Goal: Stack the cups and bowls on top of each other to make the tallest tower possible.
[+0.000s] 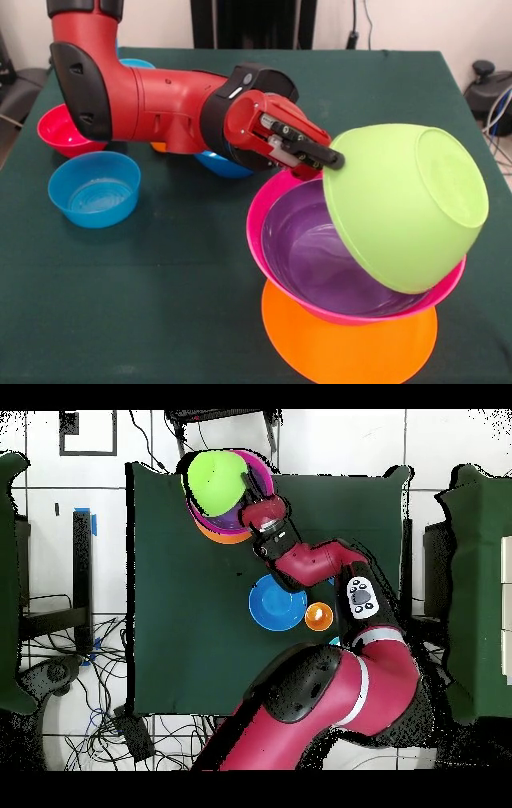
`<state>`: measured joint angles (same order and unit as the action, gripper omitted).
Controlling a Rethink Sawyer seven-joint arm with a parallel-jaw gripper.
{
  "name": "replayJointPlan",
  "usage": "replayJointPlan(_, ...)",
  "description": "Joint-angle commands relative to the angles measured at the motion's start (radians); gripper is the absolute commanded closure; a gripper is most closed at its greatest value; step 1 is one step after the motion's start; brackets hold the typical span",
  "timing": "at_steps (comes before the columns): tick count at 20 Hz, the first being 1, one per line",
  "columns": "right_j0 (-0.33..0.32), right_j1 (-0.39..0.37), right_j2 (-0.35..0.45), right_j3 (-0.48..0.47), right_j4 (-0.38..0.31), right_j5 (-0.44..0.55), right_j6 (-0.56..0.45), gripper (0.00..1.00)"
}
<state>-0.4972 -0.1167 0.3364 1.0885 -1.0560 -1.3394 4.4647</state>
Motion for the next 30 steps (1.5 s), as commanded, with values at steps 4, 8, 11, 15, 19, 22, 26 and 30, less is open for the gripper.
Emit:
replayJointPlan(4, 0.014, 0.016, -0.019, 0.036, -0.008, 0.057, -0.035, 1.0)
replayJointPlan(8, 0.014, 0.015, -0.024, 0.041, -0.003, 0.049, -0.041, 1.0)
replayJointPlan(11, 0.014, 0.014, -0.026, 0.039, -0.002, 0.051, -0.04, 1.0)
replayJointPlan(15, 0.008, 0.01, -0.03, 0.048, -0.004, 0.041, -0.035, 1.0)
replayJointPlan(19, 0.007, 0.008, -0.036, 0.049, -0.012, 0.038, -0.032, 1.0)
replayJointPlan(22, 0.004, 0.005, -0.039, 0.053, -0.017, 0.032, -0.027, 1.0)
replayJointPlan(26, 0.0, 0.001, -0.045, 0.058, -0.023, 0.025, -0.026, 1.0)
replayJointPlan(30, -0.002, -0.004, -0.052, 0.063, -0.035, 0.019, -0.015, 1.0)
